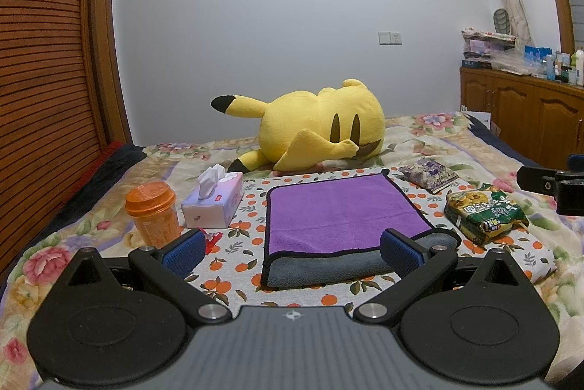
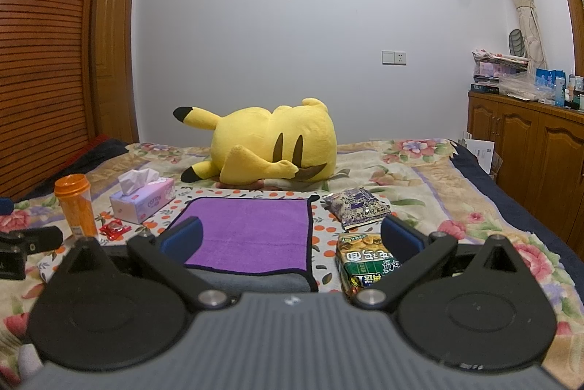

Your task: Fold towel

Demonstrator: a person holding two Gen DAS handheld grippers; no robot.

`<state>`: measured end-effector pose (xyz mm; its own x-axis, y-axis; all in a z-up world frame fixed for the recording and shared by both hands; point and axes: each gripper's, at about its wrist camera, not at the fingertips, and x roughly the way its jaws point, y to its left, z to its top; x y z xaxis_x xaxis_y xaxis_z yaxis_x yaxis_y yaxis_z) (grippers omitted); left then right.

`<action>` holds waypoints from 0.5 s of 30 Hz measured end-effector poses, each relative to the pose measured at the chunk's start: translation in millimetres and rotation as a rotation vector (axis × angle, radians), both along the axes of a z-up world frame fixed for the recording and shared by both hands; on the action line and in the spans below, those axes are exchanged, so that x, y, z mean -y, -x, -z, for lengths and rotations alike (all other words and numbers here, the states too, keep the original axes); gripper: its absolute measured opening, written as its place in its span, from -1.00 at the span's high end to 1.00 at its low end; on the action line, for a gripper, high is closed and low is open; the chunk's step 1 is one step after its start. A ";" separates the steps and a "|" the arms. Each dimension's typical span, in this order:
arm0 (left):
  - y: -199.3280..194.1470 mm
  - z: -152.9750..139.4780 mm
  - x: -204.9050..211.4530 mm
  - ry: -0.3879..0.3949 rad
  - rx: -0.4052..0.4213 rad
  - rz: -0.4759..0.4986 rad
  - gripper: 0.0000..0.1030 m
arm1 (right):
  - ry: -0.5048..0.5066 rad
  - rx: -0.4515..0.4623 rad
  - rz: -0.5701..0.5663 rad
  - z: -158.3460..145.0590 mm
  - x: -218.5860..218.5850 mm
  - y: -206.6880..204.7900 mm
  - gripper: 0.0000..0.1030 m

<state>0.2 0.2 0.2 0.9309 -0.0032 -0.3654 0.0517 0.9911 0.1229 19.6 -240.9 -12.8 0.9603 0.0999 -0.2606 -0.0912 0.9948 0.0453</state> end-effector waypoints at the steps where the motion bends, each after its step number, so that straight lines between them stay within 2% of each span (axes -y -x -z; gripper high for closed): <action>1: 0.0 0.0 0.0 0.000 0.000 0.000 -1.00 | 0.000 0.000 0.000 -0.1 0.2 0.5 -1.00; 15: -6.0 4.8 -3.2 -0.011 -0.030 -0.005 -1.00 | -0.012 -0.028 -0.006 2.5 -3.4 -5.0 -1.00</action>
